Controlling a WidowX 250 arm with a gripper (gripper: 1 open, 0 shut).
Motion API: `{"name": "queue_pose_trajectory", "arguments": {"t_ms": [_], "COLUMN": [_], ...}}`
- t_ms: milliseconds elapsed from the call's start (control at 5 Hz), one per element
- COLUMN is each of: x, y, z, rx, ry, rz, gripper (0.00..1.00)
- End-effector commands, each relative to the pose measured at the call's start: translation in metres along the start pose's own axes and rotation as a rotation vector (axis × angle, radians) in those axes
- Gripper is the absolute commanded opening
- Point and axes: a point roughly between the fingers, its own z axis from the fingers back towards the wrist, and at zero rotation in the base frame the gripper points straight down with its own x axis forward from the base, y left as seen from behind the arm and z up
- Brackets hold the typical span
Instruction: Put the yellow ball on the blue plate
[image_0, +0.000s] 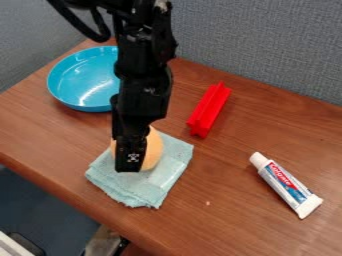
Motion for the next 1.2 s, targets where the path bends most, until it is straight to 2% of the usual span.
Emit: {"name": "queue_pose_trajectory", "arguments": {"t_ms": [0, 1000], "x": [0.0013, -0.0013], "y": [0.0085, 0.0041], "z": [0.0106, 0.0108], "rx": [0.043, 0.054], "ry": [-0.016, 0.001], "rz": [0.003, 0.014], "gripper": [1.0, 1.0]}}
